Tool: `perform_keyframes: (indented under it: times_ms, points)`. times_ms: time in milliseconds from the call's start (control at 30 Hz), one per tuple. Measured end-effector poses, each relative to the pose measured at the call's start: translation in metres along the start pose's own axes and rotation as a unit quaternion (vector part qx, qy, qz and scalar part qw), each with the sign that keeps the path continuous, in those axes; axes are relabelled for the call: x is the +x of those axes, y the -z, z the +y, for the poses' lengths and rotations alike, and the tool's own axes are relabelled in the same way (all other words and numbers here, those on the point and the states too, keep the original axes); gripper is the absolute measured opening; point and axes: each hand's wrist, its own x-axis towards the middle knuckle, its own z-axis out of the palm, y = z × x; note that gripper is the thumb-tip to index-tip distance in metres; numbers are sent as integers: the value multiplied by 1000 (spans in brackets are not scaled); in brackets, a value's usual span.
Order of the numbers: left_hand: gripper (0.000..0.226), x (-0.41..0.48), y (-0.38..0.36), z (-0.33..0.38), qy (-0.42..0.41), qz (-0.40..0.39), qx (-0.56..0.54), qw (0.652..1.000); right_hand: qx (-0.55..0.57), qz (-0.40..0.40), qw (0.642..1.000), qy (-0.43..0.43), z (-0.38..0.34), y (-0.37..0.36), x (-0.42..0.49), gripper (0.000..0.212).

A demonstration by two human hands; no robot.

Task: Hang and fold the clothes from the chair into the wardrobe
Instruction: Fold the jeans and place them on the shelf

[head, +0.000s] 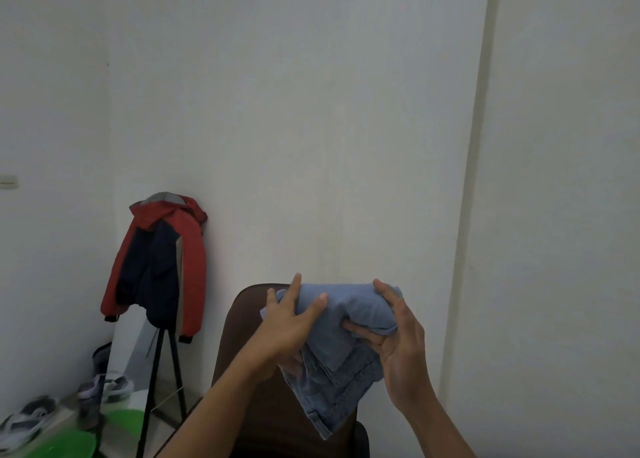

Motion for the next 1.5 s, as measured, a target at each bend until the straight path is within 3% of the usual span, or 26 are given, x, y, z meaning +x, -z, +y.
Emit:
perform_keyframes:
  times_ms: [67,133,200,267,333,400,433,500,567,767,833,900,933,1067,1133,1200,1300,1400,1500]
  points:
    - [84,3,-4,2,42,1,-139,989,-17,-16,1000,1,6,4,-6,36]
    - [77,11,-8,-5,66,30,-226,971,-57,-44,997,-21,11,3,-13,44]
    - [75,24,-13,-21,73,83,-238,965,-85,-100,989,-71,11,-3,-21,36]
    - [72,32,-22,-40,68,129,-239,960,-140,-125,980,-59,14,-8,-34,24]
    - [68,27,-31,-48,45,158,-254,953,-225,-95,970,8,23,-7,-47,27]
    - [67,19,-37,-51,2,201,-259,945,-238,-53,970,12,40,-2,-55,43]
    - [69,16,-40,-52,-24,220,-249,943,-226,-28,974,-22,45,-2,-59,46]
    - [74,12,-45,-58,-76,237,-229,941,-118,57,974,-184,48,-1,-62,62]
    - [75,5,-49,-63,-121,238,-209,941,-14,114,937,-329,45,4,-62,81]
    - [70,-28,-56,-75,-219,209,-132,944,112,80,902,-409,44,19,-63,76]
    - [69,-36,-58,-79,-243,200,-129,940,98,120,920,-360,50,19,-63,87]
    - [70,-42,-57,-82,-247,190,-128,942,13,143,958,-247,55,19,-64,106]
    - [72,-43,-55,-82,-249,186,-124,943,-36,129,970,-205,56,19,-66,104]
    - [94,-49,-40,-74,-288,159,-84,941,-70,83,986,-130,54,17,-68,54]
    - [106,-52,-24,-67,-301,120,-103,940,-55,90,989,-107,48,24,-66,47]
    - [110,-53,-2,-62,-246,65,-208,944,-65,71,992,-83,35,33,-59,48]
    - [75,-40,22,-67,-33,-44,-390,919,-93,27,993,-73,16,49,-54,47]
    - [64,-27,21,-83,120,-165,-375,904,-142,18,987,-75,16,63,-66,47]
    - [90,-20,5,-103,209,-213,-361,883,-187,29,977,-102,24,80,-91,48]
